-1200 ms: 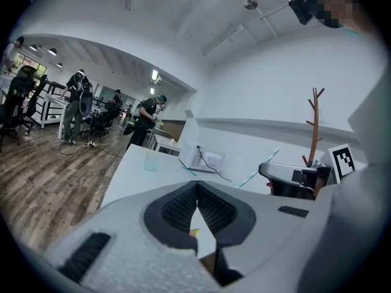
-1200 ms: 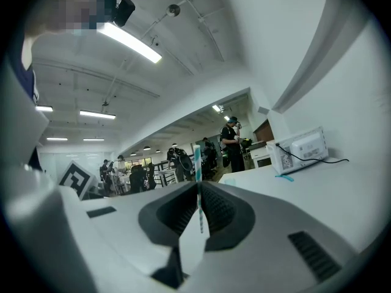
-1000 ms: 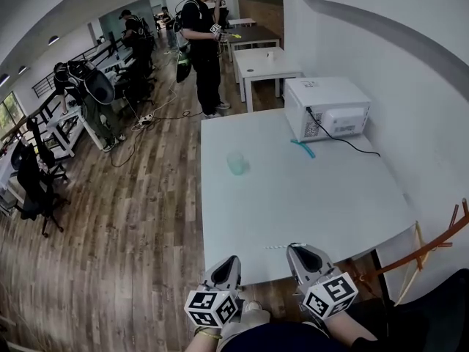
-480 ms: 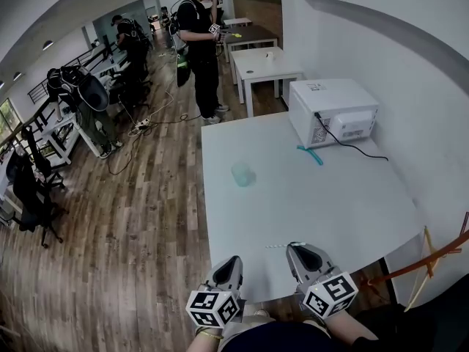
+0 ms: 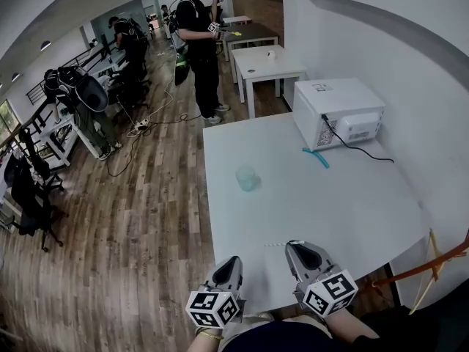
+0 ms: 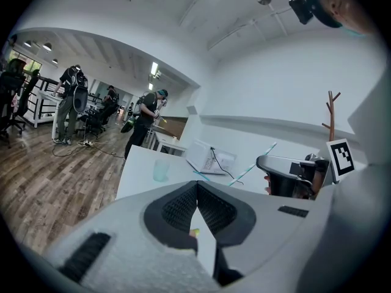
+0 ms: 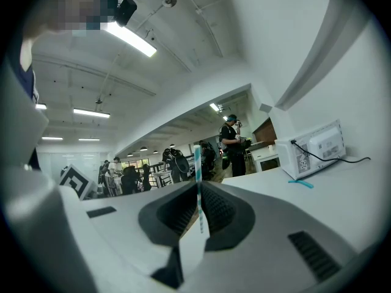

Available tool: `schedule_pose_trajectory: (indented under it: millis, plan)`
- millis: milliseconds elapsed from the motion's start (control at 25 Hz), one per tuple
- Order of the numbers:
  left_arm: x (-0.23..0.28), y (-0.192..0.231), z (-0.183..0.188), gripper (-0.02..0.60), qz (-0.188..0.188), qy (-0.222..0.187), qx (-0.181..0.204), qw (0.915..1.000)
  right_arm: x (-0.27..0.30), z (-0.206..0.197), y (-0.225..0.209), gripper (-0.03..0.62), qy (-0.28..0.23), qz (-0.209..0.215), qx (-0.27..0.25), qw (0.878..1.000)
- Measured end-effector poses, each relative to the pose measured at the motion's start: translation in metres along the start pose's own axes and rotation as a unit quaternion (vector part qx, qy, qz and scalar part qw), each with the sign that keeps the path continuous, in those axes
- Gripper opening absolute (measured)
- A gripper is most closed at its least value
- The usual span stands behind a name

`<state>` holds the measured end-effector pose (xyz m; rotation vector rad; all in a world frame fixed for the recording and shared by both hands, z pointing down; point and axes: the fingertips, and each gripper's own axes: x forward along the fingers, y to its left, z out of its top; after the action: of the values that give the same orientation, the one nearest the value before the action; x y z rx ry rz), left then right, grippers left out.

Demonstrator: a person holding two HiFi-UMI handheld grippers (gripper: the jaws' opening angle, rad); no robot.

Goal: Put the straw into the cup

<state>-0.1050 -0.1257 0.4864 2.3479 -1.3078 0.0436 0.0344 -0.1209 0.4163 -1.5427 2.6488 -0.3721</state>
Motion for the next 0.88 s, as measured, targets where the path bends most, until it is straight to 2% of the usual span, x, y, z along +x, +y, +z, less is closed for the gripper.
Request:
schedule_pose_trajectory:
  millis: [480,880]
  plan:
    - [0.019,0.013,0.005,0.02,0.002,0.005,-0.011,0.9999,0.018,0.009,-0.007,0.04,0.01,0.002,-0.007,1.0]
    - [0.042,0.038,0.016,0.018,0.034,0.0,-0.019,0.9992,0.062,0.015,-0.025,0.04,0.018,0.031,-0.007,0.999]
